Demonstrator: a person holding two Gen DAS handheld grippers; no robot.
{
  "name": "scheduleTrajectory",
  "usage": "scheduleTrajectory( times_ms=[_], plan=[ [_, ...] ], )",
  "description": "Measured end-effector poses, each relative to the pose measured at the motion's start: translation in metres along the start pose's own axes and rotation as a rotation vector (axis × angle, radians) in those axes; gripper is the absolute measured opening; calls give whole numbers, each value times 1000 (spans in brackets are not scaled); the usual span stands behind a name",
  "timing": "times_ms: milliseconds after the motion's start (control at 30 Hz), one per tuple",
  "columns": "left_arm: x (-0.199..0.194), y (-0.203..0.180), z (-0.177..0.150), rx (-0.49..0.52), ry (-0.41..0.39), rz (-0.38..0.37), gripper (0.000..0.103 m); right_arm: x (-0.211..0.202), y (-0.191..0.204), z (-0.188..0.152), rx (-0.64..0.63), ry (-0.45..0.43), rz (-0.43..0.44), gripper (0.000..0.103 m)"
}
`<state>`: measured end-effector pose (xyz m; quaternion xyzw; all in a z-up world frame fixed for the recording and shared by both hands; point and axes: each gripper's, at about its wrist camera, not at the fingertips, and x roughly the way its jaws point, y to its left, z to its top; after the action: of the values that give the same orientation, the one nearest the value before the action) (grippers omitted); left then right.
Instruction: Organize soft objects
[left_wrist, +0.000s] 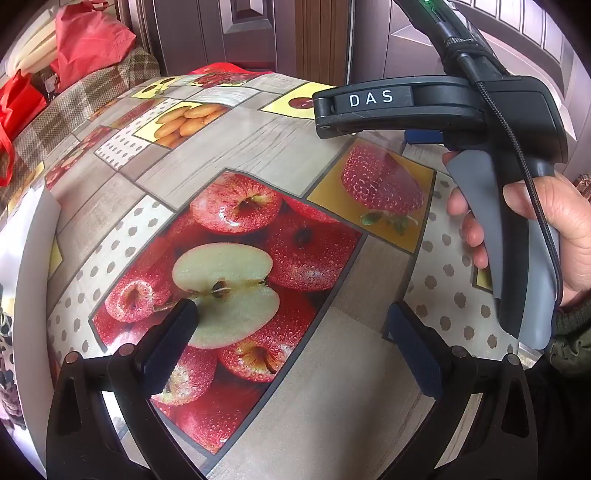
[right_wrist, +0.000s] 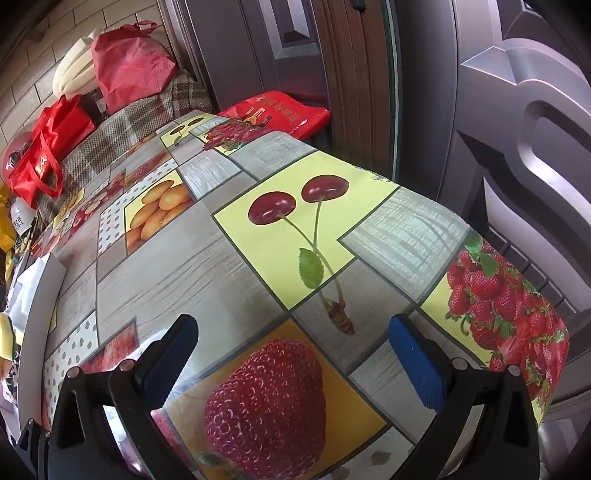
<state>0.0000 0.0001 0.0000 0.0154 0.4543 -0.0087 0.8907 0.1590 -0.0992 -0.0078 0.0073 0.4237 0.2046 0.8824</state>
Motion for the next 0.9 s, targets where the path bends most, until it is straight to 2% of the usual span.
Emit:
scheduleTrajectory(
  times_ms=[900],
  plan=[
    [0,0,0,0,0,0,102,-4,-6,0,22,-12,31,103]
  ],
)
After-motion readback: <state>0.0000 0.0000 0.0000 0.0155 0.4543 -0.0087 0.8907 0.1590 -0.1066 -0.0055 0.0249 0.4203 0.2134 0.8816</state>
